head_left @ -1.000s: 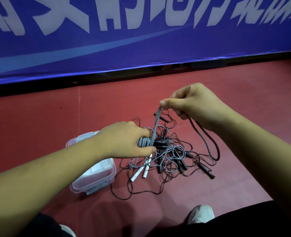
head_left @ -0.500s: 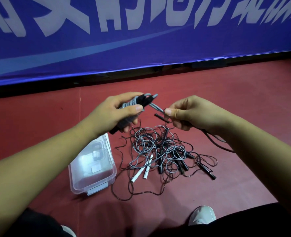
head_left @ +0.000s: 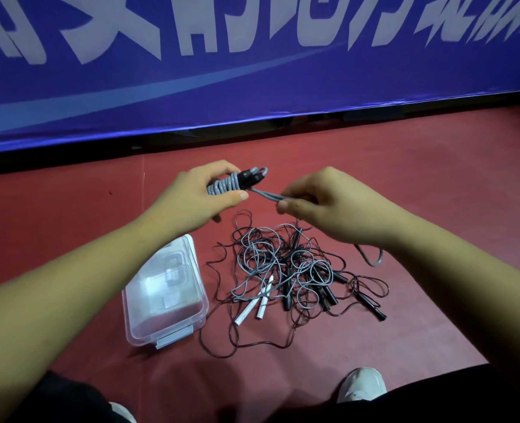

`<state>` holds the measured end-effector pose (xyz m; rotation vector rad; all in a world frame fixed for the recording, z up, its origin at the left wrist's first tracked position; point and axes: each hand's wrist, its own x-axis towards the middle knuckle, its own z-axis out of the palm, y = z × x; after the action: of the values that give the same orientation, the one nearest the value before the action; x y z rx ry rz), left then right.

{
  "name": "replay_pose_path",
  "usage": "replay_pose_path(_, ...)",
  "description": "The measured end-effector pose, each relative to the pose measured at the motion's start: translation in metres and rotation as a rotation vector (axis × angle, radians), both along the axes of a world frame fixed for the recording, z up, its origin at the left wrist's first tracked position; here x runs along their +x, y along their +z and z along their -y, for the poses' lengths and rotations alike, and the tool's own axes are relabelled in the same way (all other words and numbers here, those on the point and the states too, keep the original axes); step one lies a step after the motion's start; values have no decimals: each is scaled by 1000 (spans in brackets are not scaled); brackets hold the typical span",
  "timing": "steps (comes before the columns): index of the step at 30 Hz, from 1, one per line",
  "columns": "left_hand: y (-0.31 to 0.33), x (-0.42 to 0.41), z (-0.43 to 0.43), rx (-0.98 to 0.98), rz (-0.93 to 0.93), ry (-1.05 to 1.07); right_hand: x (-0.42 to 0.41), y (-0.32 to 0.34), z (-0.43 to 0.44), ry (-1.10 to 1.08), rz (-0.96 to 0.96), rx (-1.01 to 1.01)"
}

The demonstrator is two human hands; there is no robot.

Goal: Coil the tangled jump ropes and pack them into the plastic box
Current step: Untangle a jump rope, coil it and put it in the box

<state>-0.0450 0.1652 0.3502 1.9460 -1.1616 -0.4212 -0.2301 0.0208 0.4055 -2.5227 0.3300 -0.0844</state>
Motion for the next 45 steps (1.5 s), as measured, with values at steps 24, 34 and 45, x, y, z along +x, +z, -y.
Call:
replay_pose_path(24, -4, -27, -2, 224, 778, -184, 5, -6, 11, -193, 103, 448)
replay_pose_path(34, -2, -32, -6, 55, 394, -304, 5, -21, 32, -46, 22, 301)
replay_pose_path(45, 14, -26, -1, -209, -426, -111, -4, -23, 38, -62, -54, 327)
